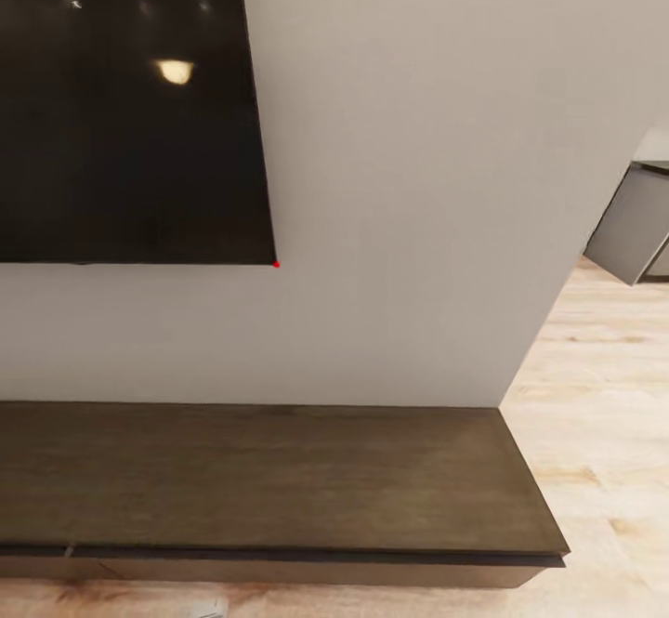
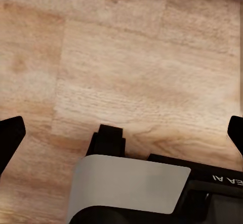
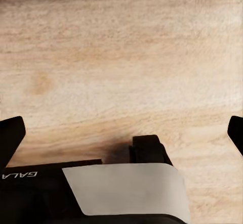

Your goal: Place each of the two pumpkins and all three candles from the living room inside a cabinet in the living room (use any cabinet), then make sure every cabinet is closed, and position the cauldron so it is next to a table in the living room.

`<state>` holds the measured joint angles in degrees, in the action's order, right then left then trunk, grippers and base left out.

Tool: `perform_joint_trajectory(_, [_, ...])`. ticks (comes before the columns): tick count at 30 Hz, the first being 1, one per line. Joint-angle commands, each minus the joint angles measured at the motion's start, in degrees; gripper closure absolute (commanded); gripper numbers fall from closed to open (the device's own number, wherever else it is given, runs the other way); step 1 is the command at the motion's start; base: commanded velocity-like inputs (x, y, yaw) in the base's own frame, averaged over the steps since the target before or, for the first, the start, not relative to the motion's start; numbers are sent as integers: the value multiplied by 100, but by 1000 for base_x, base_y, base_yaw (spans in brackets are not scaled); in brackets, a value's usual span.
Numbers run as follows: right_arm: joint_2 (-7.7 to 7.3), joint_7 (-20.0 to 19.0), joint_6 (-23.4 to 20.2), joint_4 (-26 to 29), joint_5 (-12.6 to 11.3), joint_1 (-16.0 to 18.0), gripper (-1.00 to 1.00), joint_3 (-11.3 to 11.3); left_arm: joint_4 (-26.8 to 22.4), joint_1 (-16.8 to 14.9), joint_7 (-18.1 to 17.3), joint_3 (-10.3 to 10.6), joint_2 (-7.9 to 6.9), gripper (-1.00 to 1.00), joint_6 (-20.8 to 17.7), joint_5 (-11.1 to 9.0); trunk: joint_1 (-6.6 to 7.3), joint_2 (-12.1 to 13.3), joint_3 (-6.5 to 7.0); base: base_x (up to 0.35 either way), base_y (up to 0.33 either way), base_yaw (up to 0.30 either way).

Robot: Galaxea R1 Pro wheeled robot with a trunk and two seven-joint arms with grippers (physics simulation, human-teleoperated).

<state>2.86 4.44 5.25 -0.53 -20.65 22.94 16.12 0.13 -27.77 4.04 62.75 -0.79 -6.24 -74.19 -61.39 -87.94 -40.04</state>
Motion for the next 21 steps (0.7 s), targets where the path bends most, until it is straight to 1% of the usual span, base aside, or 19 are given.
perform_joint_trajectory(1, [-2, -12, 6, 0, 0, 0, -100, 1, 2, 0, 0, 0, 2, -100, 0, 1, 0, 0, 0, 328, 0, 14])
perform_joint_trajectory(6, [-1, -42, 18, 0, 7, -1, -100, 5, -2, 0, 0, 0, 5, -100, 0, 1, 0, 0, 0, 298, 0, 5])
perform_joint_trajectory(10, [-11, -36, 6, 0, 7, 0, -100, 6, -3, 0, 0, 0, 4, -100, 0, 1, 0, 0, 0, 51, 0, 0])
perform_joint_trajectory(16, [2, -17, -6, 0, 0, 0, -100, 6, -4, 0, 0, 0, 0, -100, 0, 1, 0, 0, 0, -31, 0, 0])
perform_joint_trajectory(21, [4, -14, -6, 0, 0, 0, -100, 6, -4, 0, 0, 0, 8, -100, 0, 1, 0, 0, 0, -243, -27, 0])
